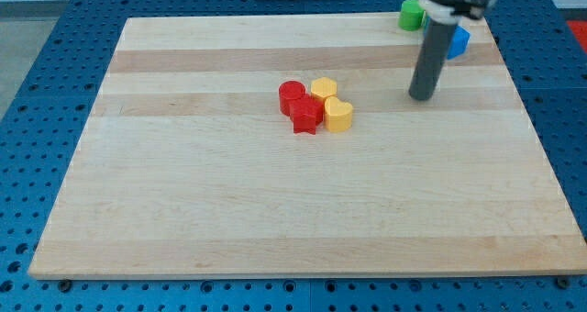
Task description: Move the blue cube to the bottom of the green star
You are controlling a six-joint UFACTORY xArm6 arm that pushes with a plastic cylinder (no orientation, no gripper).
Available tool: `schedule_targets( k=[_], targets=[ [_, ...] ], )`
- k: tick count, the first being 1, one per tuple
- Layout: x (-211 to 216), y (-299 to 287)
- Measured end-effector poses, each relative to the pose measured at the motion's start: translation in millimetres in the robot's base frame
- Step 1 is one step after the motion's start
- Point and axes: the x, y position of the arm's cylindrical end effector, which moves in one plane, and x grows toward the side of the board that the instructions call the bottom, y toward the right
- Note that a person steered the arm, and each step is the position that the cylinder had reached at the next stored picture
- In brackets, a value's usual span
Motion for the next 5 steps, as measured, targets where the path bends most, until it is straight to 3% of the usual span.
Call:
schedule_targets(
  k=[2, 5],
  targets=[
    [-57.5, 49.5],
    [-63.8, 53.1]
  ],
)
